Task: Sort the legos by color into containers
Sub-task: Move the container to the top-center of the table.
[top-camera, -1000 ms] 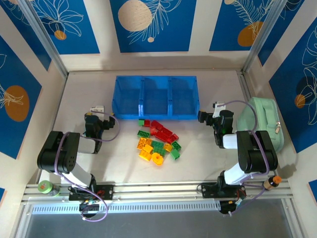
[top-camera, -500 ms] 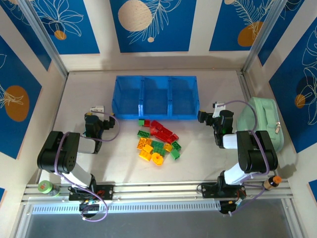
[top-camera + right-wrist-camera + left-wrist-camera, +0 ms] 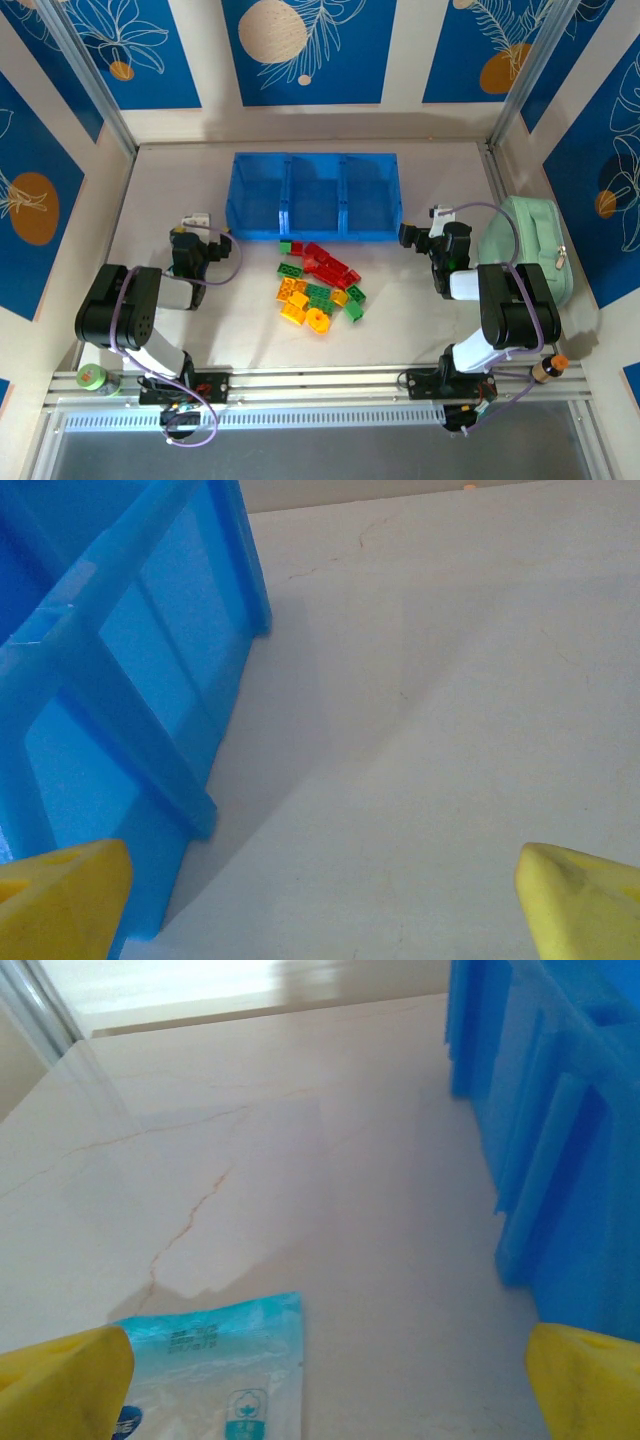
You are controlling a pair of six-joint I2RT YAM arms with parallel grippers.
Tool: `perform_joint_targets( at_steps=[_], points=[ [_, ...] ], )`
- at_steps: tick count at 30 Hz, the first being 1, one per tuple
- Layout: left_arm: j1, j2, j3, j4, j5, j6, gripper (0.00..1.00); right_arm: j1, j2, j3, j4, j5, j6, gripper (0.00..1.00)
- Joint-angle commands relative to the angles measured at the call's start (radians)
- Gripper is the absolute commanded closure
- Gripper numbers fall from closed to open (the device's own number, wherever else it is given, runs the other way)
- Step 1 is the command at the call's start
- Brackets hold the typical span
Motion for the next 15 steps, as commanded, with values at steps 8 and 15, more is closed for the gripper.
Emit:
perform_joint_targets(
  at_steps=[8, 15],
  points=[
    [-0.067, -0.236, 0.212, -0.443, -0.224, 0.011, 0.0, 0.129, -0.272, 0.142, -0.379, 0.107, -0.048, 0.01],
    [-0.074, -0.31, 0.468, -0.966, -0.214, -0.16, 0.0, 0.06, -0.332, 0.435, -1.006, 0.03, 0.386, 0.01]
  ],
)
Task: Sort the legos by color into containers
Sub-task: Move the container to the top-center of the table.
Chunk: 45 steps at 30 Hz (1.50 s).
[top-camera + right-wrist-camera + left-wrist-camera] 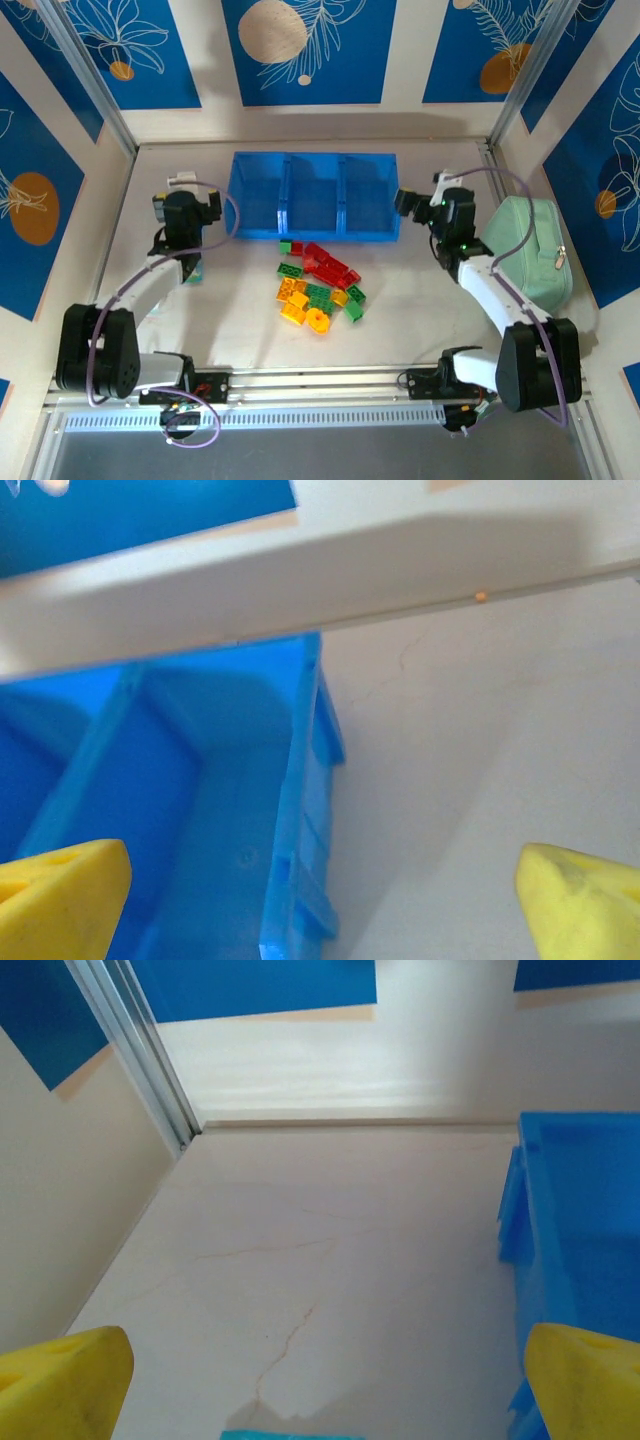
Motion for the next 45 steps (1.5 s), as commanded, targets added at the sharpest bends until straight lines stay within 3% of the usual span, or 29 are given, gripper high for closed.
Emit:
perform_joint_targets(
  at_steps=[1, 5, 7, 13, 21, 45],
  points=[
    [-0.015, -0.044, 0.083, -0.328, 0.02, -0.107, 0.0, -0.03, 0.018, 0.103, -0.373, -0.082, 0.189, 0.01],
    [-0.043, -0.072, 0.107, -0.436, 0.104, -0.176, 0.0, 0.006, 0.076, 0.201, -0.491, -0.153, 0.148, 0.0],
    [-0.047, -0.072, 0.106, -0.456, 0.152, -0.208, 0.0, 0.03, 0.084, 0.207, -0.495, -0.195, 0.115, 0.05],
    [-0.047, -0.002, 0.117, -0.462, 0.249, -0.26, 0.06, 0.117, 0.148, 0.238, -0.538, -0.121, 0.085, 0.12],
    [-0.041, 0.155, 0.21, -0.425, 0.276, -0.263, 0.13, 0.125, 0.265, 0.317, -0.624, -0.005, 0.103, 0.33],
    [0.029, 0.427, 0.467, -0.466, 0.391, -0.21, 0.17, 0.063, 0.428, 0.416, -0.595, -0.072, 0.048, 0.4]
  ],
)
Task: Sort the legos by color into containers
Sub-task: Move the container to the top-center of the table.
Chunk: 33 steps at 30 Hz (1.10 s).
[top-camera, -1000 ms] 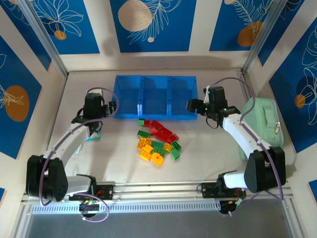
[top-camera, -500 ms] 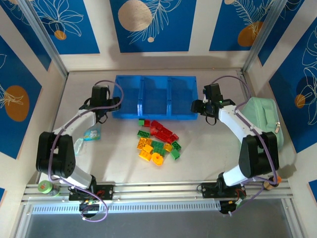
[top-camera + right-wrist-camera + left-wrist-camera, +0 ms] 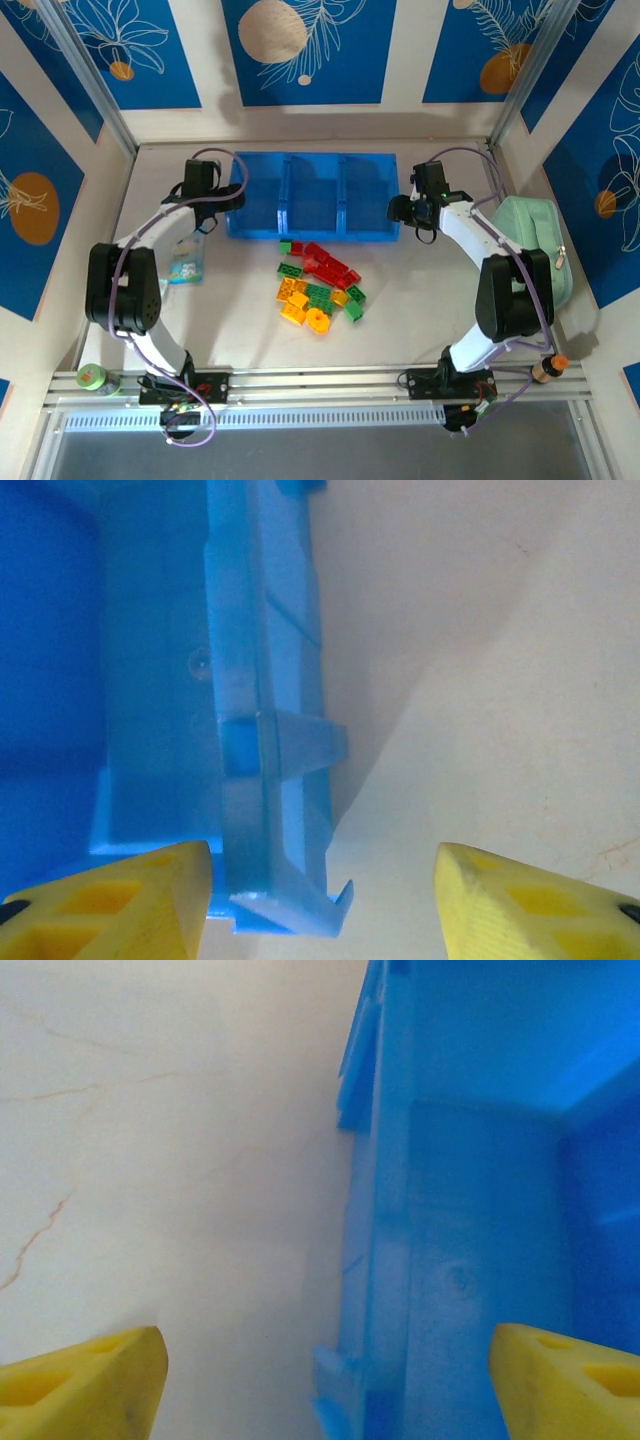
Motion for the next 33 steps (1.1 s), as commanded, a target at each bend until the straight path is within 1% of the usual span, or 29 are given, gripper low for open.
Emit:
perform_joint_targets(
  at_steps=[1, 5, 10, 11, 13, 17, 20, 23, 27, 30, 33],
  points=[
    [0.011, 0.041, 0.052, -0.029, 0.039, 0.021, 0.18, -0.003, 0.028, 0.034, -0.003, -0.029, -0.027, 0.42],
    [0.012, 0.074, 0.075, -0.041, 0.054, 0.016, 0.22, -0.006, 0.045, 0.047, -0.007, -0.036, -0.032, 0.47],
    [0.011, 0.103, 0.066, -0.038, 0.1, -0.018, 0.38, -0.004, 0.076, 0.07, -0.013, -0.039, -0.039, 0.55],
    [0.011, 0.105, 0.062, -0.035, 0.106, -0.025, 0.4, -0.003, 0.082, 0.076, -0.013, -0.037, -0.04, 0.56],
    [0.009, 0.107, 0.052, -0.03, 0.119, -0.04, 0.45, -0.003, 0.099, 0.086, -0.014, -0.034, -0.043, 0.6],
    [-0.002, 0.09, 0.027, -0.029, 0.113, -0.067, 0.49, -0.001, 0.129, 0.108, -0.025, -0.031, -0.048, 0.67],
    [-0.017, 0.058, -0.007, -0.012, 0.087, -0.079, 0.52, 0.0, 0.148, 0.125, -0.031, -0.023, -0.05, 0.73],
    [-0.031, 0.041, -0.034, 0.005, 0.073, -0.092, 0.56, 0.0, 0.157, 0.139, -0.04, -0.008, -0.051, 0.77],
    [-0.045, 0.049, -0.029, -0.011, 0.073, -0.095, 0.67, -0.004, 0.158, 0.144, -0.045, 0.012, -0.051, 0.81],
    [-0.061, 0.044, -0.038, -0.004, 0.064, -0.101, 0.68, -0.01, 0.167, 0.159, -0.062, 0.019, -0.051, 0.86],
    [-0.078, 0.048, -0.039, 0.002, 0.056, -0.104, 0.7, -0.016, 0.173, 0.171, -0.07, 0.024, -0.051, 0.86]
  ],
)
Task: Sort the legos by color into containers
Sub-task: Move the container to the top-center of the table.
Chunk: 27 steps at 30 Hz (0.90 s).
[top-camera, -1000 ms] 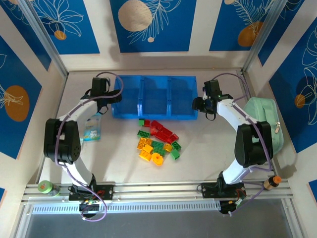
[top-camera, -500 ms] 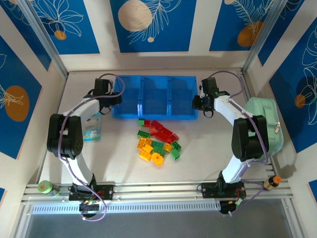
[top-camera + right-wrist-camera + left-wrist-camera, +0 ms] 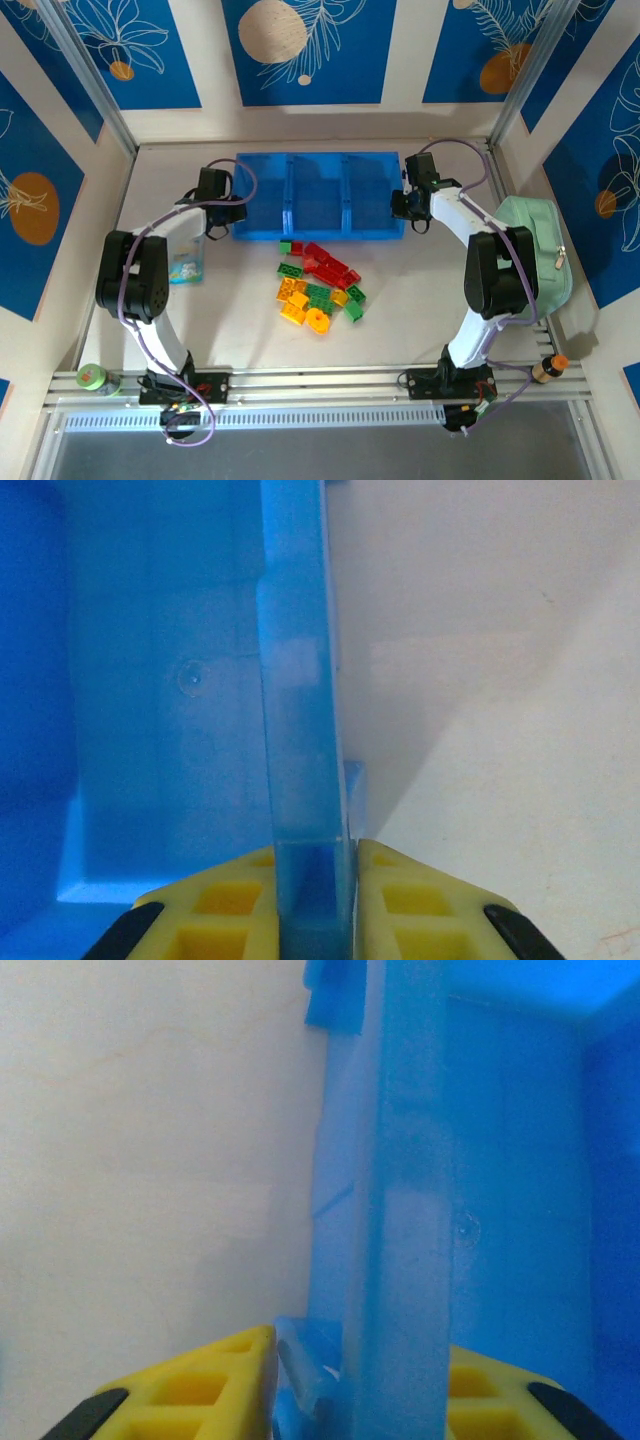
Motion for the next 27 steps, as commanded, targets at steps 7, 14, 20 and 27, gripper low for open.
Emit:
perform_joint_targets(
  at_steps=[7, 14, 20, 27],
  points=[
    [-0.05, -0.01, 0.01, 0.012, 0.016, -0.032, 0.76, -0.025, 0.014, 0.056, -0.047, 0.01, 0.028, 0.87],
    [-0.069, -0.008, 0.015, 0.002, -0.019, -0.037, 0.77, -0.022, 0.011, 0.062, -0.056, 0.001, 0.023, 0.87],
    [-0.061, 0.01, 0.084, -0.045, -0.044, 0.003, 0.76, -0.017, 0.027, 0.053, -0.047, -0.015, 0.024, 0.87],
    [-0.058, 0.072, 0.193, -0.095, -0.043, 0.039, 0.74, -0.019, 0.082, 0.116, -0.078, -0.023, 0.022, 0.85]
  ],
)
